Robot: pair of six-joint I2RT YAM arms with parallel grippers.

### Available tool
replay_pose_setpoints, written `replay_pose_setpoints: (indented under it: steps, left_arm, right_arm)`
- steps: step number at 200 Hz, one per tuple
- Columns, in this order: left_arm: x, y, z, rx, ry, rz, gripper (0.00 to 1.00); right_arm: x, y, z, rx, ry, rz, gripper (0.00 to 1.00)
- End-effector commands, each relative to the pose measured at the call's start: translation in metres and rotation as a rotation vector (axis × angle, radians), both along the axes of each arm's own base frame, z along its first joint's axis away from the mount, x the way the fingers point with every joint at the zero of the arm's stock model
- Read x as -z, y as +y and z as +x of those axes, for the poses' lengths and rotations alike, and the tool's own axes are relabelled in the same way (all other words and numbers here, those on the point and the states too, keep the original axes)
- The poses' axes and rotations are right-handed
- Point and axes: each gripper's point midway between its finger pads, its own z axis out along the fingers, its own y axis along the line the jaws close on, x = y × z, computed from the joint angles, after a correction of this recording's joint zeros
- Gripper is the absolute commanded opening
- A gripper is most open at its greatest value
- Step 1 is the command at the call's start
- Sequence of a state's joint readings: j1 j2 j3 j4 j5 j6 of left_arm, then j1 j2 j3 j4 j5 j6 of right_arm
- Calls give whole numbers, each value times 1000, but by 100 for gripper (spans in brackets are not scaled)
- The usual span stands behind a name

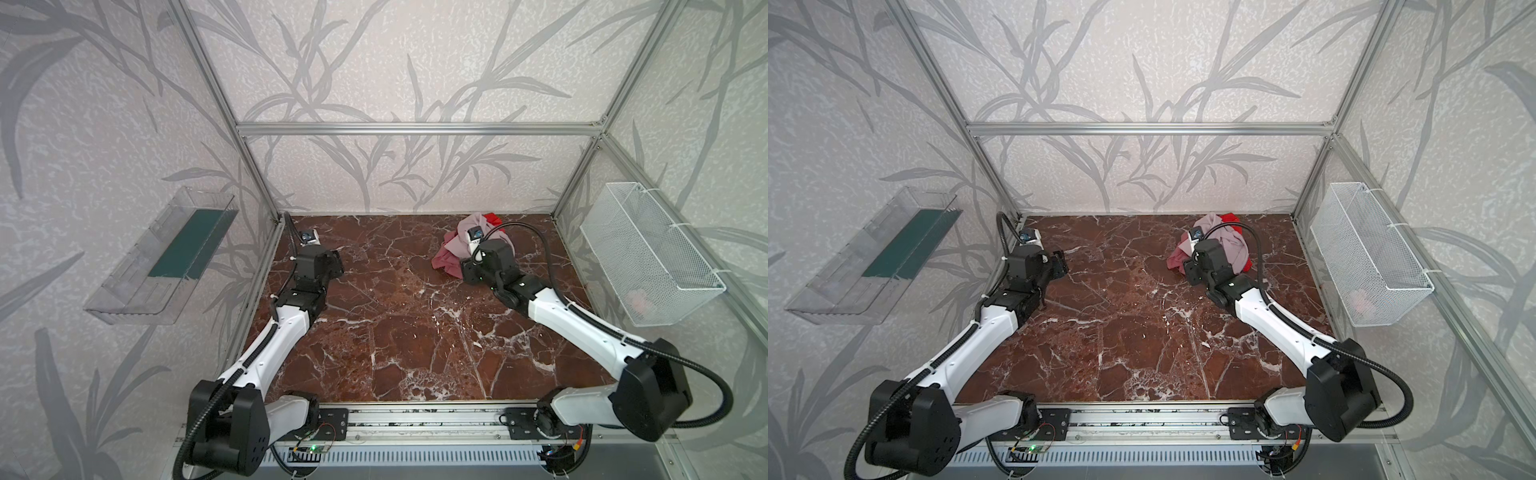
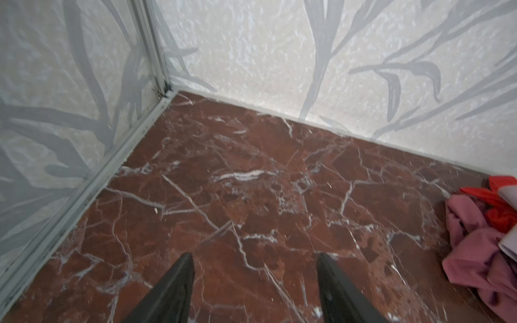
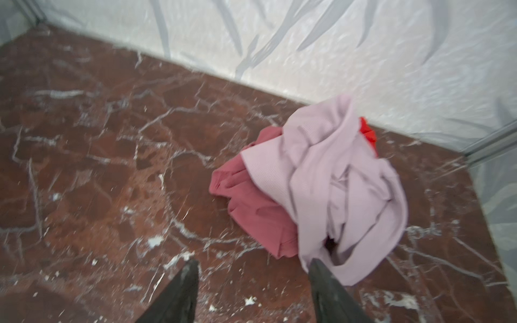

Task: Pick out a specific cloth from the pile
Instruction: 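Reach the right gripper toward the cloth pile near the far wall, then lower the right gripper onto the dark pink shirt edge and close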

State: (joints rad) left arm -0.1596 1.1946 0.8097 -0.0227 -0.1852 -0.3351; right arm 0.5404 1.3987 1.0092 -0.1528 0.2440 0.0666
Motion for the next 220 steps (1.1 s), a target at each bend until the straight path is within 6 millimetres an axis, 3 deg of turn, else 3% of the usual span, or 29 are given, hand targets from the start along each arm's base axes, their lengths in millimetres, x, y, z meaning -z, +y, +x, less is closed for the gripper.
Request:
replay_pose_setpoints:
  steps: [1, 50, 68, 70, 80, 139, 220]
  left_arm:
    - [23, -16, -14, 26, 124, -75, 67]
    - [32, -25, -13, 59, 142, -86, 67]
    - [33, -26, -11, 68, 137, -77, 67]
    - [33, -26, -11, 68, 134, -77, 67]
    - [33, -26, -10, 74, 132, -74, 67]
    - [28, -31, -7, 101, 105, -76, 67]
    - [27, -30, -7, 103, 88, -70, 67]
  right_arm:
    - [36, 19, -18, -36, 162, -9, 60]
    - [65, 39, 8, -3, 219, -6, 60]
    - [66, 44, 21, 6, 216, -9, 60]
    - [75, 45, 24, 13, 232, -21, 60]
    - [80, 45, 29, 36, 238, -32, 60]
    - [90, 37, 70, 133, 247, -25, 56]
    - [99, 38, 90, 165, 268, -70, 47]
